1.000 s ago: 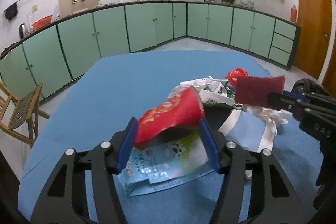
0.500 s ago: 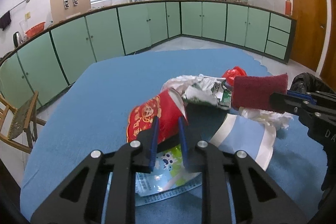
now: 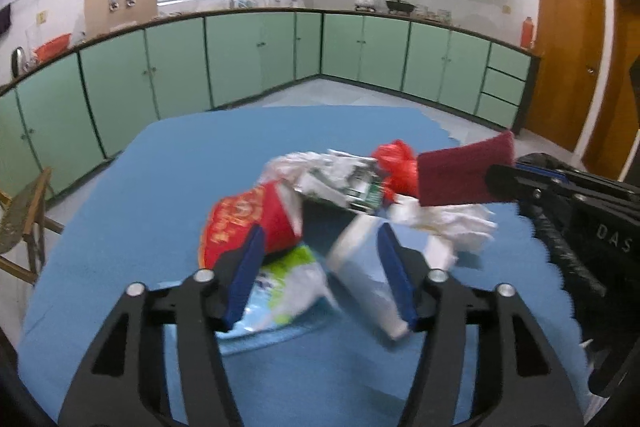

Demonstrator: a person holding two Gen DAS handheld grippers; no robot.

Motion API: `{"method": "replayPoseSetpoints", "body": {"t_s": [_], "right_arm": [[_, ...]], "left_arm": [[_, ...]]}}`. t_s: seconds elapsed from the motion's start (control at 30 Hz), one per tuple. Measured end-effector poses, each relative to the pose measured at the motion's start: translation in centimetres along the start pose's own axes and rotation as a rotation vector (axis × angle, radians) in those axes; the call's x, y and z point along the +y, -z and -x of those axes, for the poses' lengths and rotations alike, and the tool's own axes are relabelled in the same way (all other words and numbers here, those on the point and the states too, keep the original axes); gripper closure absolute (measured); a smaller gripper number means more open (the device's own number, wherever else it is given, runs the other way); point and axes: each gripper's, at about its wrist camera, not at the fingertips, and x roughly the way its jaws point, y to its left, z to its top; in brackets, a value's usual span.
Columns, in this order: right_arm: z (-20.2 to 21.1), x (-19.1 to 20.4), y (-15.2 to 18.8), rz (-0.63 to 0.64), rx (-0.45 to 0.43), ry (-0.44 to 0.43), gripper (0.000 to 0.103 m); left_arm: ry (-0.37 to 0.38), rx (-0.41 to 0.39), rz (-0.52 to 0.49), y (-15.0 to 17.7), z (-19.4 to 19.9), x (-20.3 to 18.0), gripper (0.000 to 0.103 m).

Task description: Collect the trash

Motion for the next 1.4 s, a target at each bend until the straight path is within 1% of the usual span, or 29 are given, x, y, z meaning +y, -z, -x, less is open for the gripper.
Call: {"method": "replayPoseSetpoints", "body": {"t_s": [0.13, 0.2, 0.27, 0.3, 0.33, 0.43, 0.47, 0.5, 0.53, 0.57, 0.67, 0.7, 0.73, 0.8, 0.83, 0.87, 0.9, 0.97, 1.03, 1.1, 1.2, 1.3, 1.4], "right_arm": [[1.4, -0.9, 0.4, -0.011, -0.003, 0.021, 0.09], [1.9, -1.5, 0.6, -0.025, -0.003, 0.029, 0.09], [2.0, -1.9, 0.9, -0.034, 0.002, 0.039, 0.09], [2.1, -2.1, 1.0, -0.039, 0.005, 0.044, 0.09], [2.1, -2.3, 1.1, -0.043, 0.006, 0.046, 0.09], [2.3, -2.7, 1.4, -0.049, 0.007, 0.052, 0.09], [2.4, -2.8, 1.5, -0.051, 0.006, 0.053, 0.09], [2.5, -2.9, 1.5, -0.054, 0.005, 0.055, 0.09], [2.5, -3.0, 1.5, -0.058, 0.003, 0.056, 0.09], [2.6, -3.2, 1.5, -0.061, 0.002, 0.057, 0.09], [2.7, -3.7, 1.5, -0.072, -0.002, 0.067, 0.09], [2.7, -3.8, 1.6, -0.075, -0.002, 0.07, 0.09], [2.8, -3.9, 1.7, -0.079, -0.002, 0.073, 0.09], [2.8, -4.2, 1.9, -0.087, 0.0, 0.077, 0.09], [2.8, -4.3, 1.9, -0.089, 0.002, 0.078, 0.09], [2.7, -4.4, 2.0, -0.09, 0.004, 0.079, 0.09], [2.6, -4.4, 2.1, -0.09, 0.007, 0.08, 0.09], [2.6, -4.5, 2.2, -0.09, 0.01, 0.08, 0.09], [2.5, -4.7, 2.2, -0.09, 0.012, 0.08, 0.09], [2.3, -4.7, 2.2, -0.091, 0.014, 0.08, 0.09], [2.3, -4.8, 2.3, -0.091, 0.018, 0.083, 0.09], [2.1, -4.9, 2.4, -0.094, 0.026, 0.088, 0.09], [1.8, -5.0, 2.3, -0.095, 0.032, 0.09, 0.09]], "left_arm": [[0.05, 0.026, 0.006, 0.7, -0.1, -1.4, 0.035], [0.067, 0.043, -0.004, 1.2, -0.3, -2.4, 0.034], [0.065, 0.064, -0.018, 1.5, -0.7, -3.1, 0.034], [0.051, 0.08, -0.029, 1.8, -0.9, -3.5, 0.034], [0.026, 0.111, -0.041, 2.1, -1.5, -4.0, 0.036], [0.034, 0.15, -0.002, 2.8, -1.9, -4.0, 0.039], [0.038, 0.155, 0.003, 3.0, -1.9, -4.1, 0.044], [0.049, 0.162, 0.001, 3.1, -2.0, -4.4, 0.048], [0.061, 0.168, -0.002, 3.2, -2.1, -4.6, 0.057], [0.068, 0.17, -0.004, 3.2, -2.2, -4.7, 0.06], [0.125, 0.161, -0.018, 3.3, -2.2, -5.4, 0.065], [0.141, 0.16, -0.022, 3.2, -2.3, -5.7, 0.065], [0.158, 0.16, -0.031, 3.2, -2.3, -6.1, 0.064], [0.162, 0.148, -0.038, 3.1, -2.1, -6.4, 0.06], [0.157, 0.144, -0.037, 2.9, -2.0, -6.4, 0.053], [0.147, 0.137, -0.037, 2.8, -1.8, -6.3, 0.043], [0.125, 0.116, -0.04, 2.6, -1.5, -6.1, 0.04], [0.085, 0.088, -0.057, 2.1, -1.3, -5.8, 0.028], [0.06, 0.071, -0.079, 1.5, -1.5, -5.3, 0.024], [0.05, 0.084, -0.092, 1.1, -2.3, -4.9, 0.023], [0.056, 0.11, -0.092, 0.9, -3.7, -4.1, 0.021], [0.089, 0.118, -0.095, 0.7, -4.5, -4.0, 0.021], [0.087, 0.131, -0.093, 0.7, -5.3, -4.0, 0.021]]}}
